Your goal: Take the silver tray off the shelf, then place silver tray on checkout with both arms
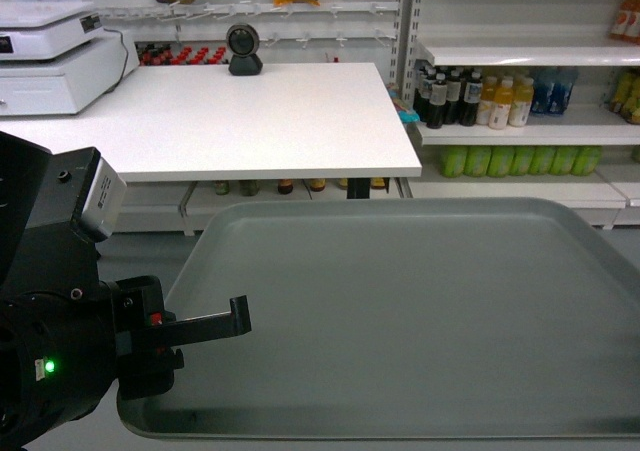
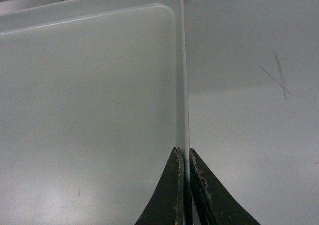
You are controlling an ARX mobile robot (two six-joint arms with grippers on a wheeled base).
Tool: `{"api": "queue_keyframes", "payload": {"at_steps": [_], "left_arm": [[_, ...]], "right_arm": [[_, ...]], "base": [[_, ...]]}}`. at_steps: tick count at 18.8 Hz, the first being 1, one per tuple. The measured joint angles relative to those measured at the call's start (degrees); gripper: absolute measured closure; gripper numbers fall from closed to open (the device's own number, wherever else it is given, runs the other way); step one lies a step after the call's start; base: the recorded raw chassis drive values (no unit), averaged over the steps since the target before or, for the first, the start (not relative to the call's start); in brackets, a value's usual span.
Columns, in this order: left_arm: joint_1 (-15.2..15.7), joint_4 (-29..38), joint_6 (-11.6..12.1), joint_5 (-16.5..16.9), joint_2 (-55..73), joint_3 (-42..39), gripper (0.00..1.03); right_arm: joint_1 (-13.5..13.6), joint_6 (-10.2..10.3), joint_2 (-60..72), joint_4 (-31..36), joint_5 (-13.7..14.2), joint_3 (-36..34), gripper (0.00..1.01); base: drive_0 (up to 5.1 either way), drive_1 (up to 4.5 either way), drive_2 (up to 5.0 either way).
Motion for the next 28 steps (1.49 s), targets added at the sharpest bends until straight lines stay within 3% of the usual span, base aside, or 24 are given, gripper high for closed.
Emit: {"api": "queue_keyframes", "payload": {"at_steps": [13,16,28], "left_arm": [[0.0,-0.1,0.0,0.0,0.0,0.0,1.00],[0.4,-0.2,0.1,0.0,0.0,0.0,1.00],[0.1,0.0,0.0,-0.2,0.0,0.0,1.00]], "right_arm": [[0.0,0.0,0.0,0.0,0.0,0.0,0.98],[0.4,0.2,0.0,0.1,0.0,0.0,0.98],[0.3,0.2,0.0,0.0,0.2,0.0,0.98]], "base": [[-5.0,2.44,2.4],[0.0,0.00,0.0],[0.0,4.23,-4.3]]}}
